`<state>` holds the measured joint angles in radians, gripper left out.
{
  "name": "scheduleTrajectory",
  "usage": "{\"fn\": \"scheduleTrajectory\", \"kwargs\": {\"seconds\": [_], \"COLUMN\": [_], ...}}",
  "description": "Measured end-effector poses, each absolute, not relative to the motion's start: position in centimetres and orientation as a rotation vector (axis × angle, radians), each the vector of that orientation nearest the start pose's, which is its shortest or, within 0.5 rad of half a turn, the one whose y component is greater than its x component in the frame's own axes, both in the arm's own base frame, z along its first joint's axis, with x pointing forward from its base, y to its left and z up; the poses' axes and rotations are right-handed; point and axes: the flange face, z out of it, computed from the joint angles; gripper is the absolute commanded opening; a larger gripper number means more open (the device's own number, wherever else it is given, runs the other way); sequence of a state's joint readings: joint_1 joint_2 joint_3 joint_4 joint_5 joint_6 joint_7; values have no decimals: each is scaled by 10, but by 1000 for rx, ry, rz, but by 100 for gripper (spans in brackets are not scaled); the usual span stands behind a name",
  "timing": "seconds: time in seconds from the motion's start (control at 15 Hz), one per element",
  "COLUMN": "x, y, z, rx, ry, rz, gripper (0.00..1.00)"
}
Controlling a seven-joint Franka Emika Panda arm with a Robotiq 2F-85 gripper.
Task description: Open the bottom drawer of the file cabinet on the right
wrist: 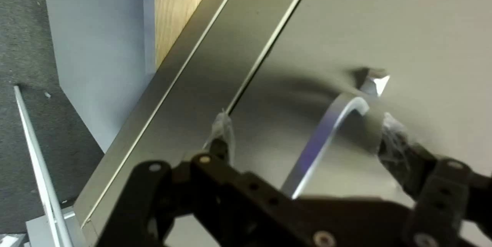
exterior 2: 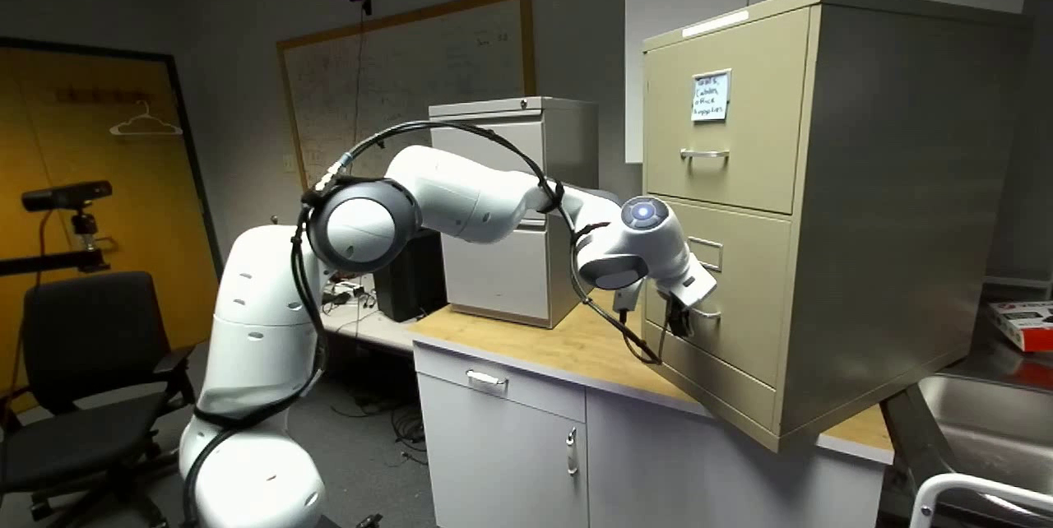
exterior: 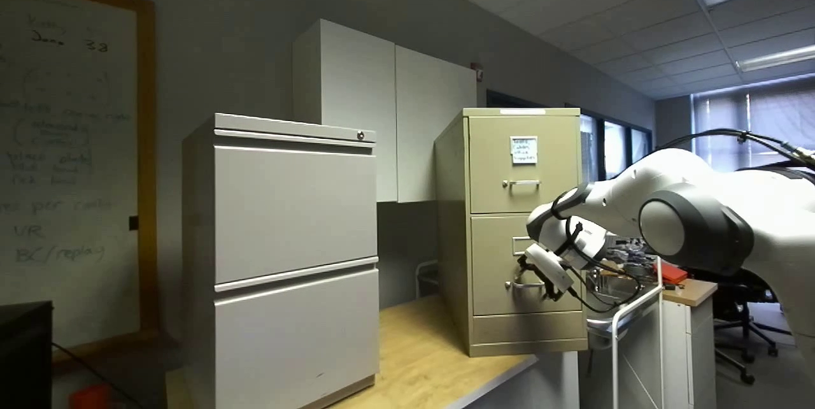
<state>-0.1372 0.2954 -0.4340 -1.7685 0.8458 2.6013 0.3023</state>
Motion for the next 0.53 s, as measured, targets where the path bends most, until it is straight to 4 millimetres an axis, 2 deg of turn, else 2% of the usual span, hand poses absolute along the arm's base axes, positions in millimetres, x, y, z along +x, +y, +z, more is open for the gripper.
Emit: {"fn": "scheduleTrajectory", "kwargs": {"seconds": [0.27,0.33,0.4,0.53], "x": [573,574,576,580], "y": [-362,-364,-364,-365], "z": [443,442,441,441], "rx": [-1977,-1983,-1992,-2009], "ry": [1741,1749,1756,1759], "rz": [-778,-775,-772,-773], "gripper": [100,75,74,61]}}
